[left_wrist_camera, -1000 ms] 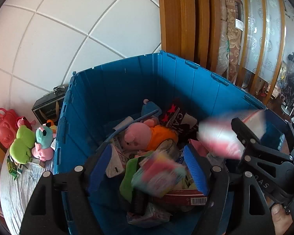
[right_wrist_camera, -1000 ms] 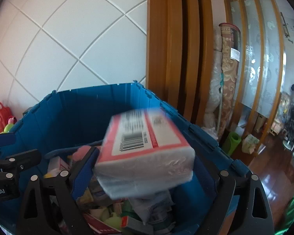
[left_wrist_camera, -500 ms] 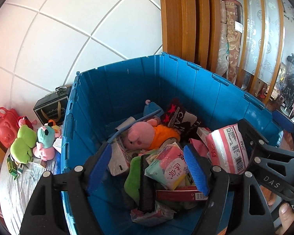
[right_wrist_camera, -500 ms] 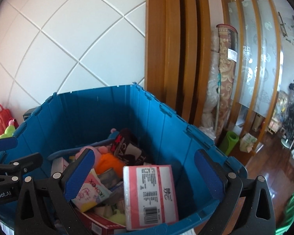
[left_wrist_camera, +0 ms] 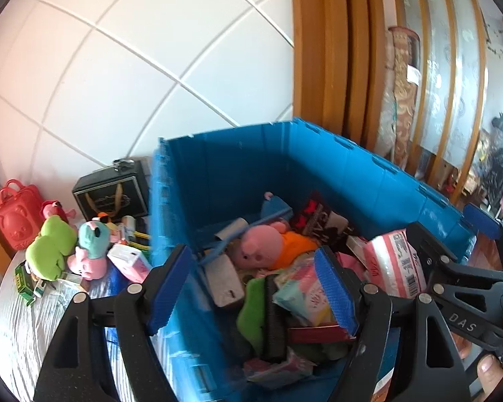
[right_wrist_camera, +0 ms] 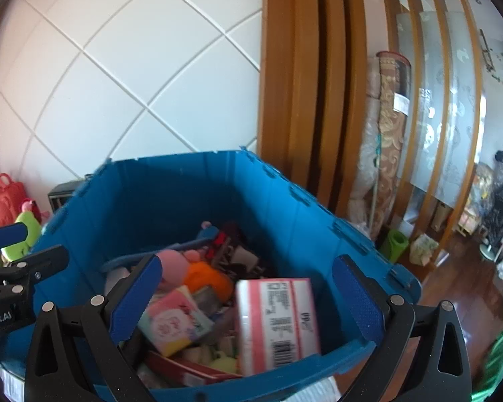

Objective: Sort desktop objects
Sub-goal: 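Move both tools back from the crate to the pile on the bed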

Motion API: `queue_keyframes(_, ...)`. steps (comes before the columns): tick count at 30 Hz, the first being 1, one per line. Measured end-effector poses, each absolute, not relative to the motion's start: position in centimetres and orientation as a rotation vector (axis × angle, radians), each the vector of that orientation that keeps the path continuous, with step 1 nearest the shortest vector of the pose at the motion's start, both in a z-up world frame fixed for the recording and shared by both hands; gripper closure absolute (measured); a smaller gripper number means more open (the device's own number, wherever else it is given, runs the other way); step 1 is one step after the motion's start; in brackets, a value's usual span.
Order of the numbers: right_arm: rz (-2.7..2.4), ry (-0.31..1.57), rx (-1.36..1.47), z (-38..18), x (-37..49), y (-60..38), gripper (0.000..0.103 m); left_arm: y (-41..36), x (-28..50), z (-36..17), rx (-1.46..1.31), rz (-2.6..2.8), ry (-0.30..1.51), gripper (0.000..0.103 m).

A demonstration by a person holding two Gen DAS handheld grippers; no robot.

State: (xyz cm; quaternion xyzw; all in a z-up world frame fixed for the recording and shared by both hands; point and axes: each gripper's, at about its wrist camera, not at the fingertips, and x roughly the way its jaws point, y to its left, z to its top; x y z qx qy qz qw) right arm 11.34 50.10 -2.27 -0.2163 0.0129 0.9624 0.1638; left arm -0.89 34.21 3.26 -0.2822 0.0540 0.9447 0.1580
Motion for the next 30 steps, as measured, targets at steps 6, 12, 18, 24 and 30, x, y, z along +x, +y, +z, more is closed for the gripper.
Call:
queue_keyframes(6, 2.812, 0.01, -0.542, -0.4, 11.4, 45.7, 0.0, 29.1, -0.7, 4.0, -0.76, 2.76, 0.084, 0.027)
queue_keyframes(12, 2.893, -0.027, -0.442, 1.8, 11.3, 39.7, 0.0, 22.3, -1.1, 4.0, -0.753, 2.814, 0.014, 0.027)
queue_keyframes(18, 2.972, -0.092, -0.448, 2.2, 9.6, 32.0, 0.0, 14.4, -2.4, 2.8, -0.819, 2.881, -0.023, 0.027)
queue_keyframes(24, 3.061, -0.126, -0.482, 1.6, 7.2, 24.7, 0.0, 6.2, -4.0, 0.6, -0.94, 2.959, -0.062, 0.027)
queue_keyframes(30, 3.137, -0.127, -0.61, -1.3, 3.0, 18.8, 0.0, -1.6, -5.5, -2.2, -1.049, 3.027, -0.083, 0.027)
